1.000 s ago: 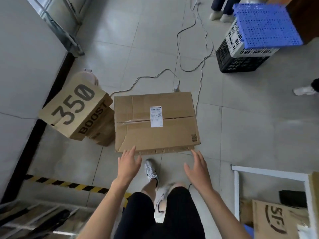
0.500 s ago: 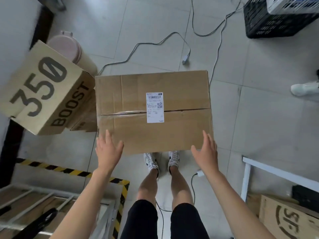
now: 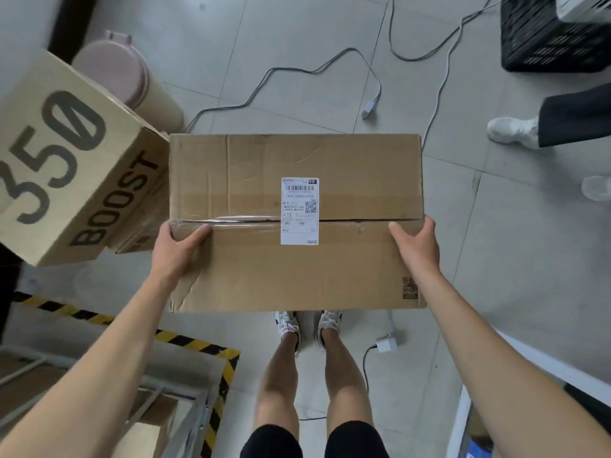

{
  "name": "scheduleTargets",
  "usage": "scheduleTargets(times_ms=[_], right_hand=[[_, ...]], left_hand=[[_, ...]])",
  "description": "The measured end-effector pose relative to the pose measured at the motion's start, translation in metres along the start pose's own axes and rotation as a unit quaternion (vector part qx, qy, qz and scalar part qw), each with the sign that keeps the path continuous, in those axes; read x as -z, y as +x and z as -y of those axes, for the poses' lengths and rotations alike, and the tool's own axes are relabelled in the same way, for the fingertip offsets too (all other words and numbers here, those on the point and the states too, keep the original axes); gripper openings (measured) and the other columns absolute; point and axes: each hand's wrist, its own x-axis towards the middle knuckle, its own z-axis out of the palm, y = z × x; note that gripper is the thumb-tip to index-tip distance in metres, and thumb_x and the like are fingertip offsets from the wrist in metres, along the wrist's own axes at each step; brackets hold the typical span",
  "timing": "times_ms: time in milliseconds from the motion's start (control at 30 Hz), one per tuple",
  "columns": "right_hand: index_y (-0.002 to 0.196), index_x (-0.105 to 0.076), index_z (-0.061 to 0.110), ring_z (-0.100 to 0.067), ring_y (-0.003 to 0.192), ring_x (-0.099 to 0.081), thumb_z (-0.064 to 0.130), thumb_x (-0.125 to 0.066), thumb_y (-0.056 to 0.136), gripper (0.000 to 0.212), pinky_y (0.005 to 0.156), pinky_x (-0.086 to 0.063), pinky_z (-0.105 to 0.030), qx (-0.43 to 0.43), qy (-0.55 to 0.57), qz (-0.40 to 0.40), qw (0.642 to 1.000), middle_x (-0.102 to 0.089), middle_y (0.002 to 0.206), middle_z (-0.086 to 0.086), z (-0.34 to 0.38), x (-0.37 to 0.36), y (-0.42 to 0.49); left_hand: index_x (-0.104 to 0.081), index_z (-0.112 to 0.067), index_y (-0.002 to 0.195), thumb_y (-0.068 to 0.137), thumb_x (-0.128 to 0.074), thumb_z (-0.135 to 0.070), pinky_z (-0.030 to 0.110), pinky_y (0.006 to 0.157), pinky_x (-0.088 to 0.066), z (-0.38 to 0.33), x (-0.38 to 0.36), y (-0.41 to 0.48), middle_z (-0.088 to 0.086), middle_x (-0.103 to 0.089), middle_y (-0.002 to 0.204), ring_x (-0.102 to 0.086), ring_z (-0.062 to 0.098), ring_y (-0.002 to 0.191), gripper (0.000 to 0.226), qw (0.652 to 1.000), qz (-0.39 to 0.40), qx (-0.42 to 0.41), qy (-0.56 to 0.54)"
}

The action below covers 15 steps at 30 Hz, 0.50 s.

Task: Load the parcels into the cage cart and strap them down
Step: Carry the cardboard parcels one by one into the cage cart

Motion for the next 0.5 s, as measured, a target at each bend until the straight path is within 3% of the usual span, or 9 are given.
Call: scheduleTargets(times_ms=[200, 367, 500], right_hand=[[0.146, -0.037, 0.027, -0.027, 0.123, -0.057, 0.054, -0.064, 0.082, 0.074, 0.103, -0.047, -0.049, 0.015, -0.004, 0.021, 1.0, -0.057, 0.138, 0.002, 0.014, 0.026, -0.026], [0.145, -0.037, 0.03, -0.025, 0.124, -0.056, 0.052, -0.063, 0.083, 0.07, 0.103, -0.047, -0.049, 0.071, -0.016, 0.043, 0.996, -0.056, 0.139, 0.004, 0.046, 0.069, -0.073], [0.15, -0.032, 0.03, -0.027, 0.133, -0.049, 0.051, -0.062, 0.084, 0.076, 0.108, -0.042, -0.053, 0.126, -0.033, 0.081, 0.988, -0.048, 0.149, 0.002, 0.082, 0.097, -0.125]], left_hand=[[-0.05, -0.023, 0.133, 0.07, -0.084, -0.058, 0.038, 0.095, -0.049, -0.003, 0.02, -0.038, -0.003, -0.062, 0.123, -0.06, 0.018, 0.111, 0.08, 0.999, -0.004, 0.018, -0.045], [-0.05, -0.035, 0.123, 0.066, -0.081, -0.066, 0.034, 0.085, -0.05, -0.018, 0.066, -0.116, -0.019, -0.059, 0.109, -0.057, 0.003, 0.101, 0.072, 0.996, -0.049, 0.009, -0.075], [-0.051, -0.028, 0.132, 0.069, -0.08, -0.066, 0.034, 0.086, -0.049, -0.021, 0.119, -0.198, -0.008, -0.061, 0.115, -0.06, 0.015, 0.104, 0.079, 0.989, -0.108, 0.03, -0.1]])
